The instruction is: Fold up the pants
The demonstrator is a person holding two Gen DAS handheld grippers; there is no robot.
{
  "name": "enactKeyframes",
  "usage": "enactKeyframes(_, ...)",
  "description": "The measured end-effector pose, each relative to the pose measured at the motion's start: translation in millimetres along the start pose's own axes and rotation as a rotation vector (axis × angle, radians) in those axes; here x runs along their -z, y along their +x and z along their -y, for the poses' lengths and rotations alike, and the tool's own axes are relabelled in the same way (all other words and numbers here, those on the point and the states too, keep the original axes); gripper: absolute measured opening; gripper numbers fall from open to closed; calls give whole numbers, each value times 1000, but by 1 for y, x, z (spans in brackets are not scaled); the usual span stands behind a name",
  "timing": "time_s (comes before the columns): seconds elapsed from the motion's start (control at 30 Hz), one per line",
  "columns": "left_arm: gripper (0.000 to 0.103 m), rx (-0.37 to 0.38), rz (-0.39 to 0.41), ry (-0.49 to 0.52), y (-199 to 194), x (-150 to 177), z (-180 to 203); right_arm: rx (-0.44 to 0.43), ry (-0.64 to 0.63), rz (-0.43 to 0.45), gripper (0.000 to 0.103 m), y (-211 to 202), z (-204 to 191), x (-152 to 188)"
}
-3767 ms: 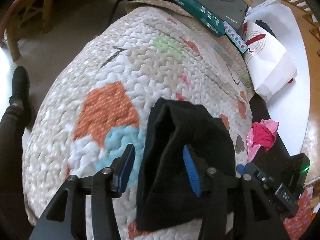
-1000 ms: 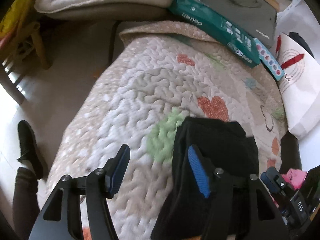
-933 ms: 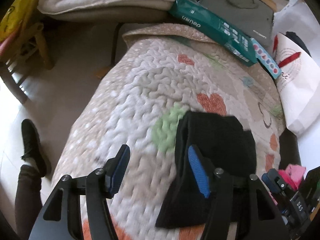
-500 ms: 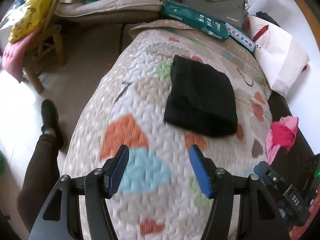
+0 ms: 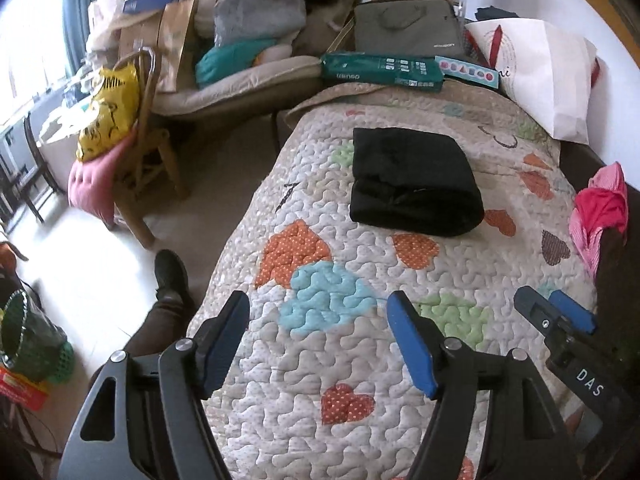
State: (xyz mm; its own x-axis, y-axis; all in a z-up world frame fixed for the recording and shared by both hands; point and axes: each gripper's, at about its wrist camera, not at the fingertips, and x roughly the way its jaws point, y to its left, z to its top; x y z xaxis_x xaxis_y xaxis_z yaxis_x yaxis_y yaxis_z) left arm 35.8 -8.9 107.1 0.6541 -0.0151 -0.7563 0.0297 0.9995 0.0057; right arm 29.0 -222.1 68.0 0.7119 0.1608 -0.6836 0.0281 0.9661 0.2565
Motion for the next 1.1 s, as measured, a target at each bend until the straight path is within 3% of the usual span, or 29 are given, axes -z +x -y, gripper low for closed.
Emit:
enactKeyframes(0.47, 71, 37, -36, 26, 16, 9, 12, 29, -44, -17, 78, 9, -10, 8)
enactKeyframes(0.77, 71, 124, -48, 17, 27, 13, 13, 49, -15, -45, 78, 18, -6, 11)
enactKeyframes(1.1, 71, 141, -64, 7, 34, 15, 12, 66, -15, -61, 78, 24, -6, 13)
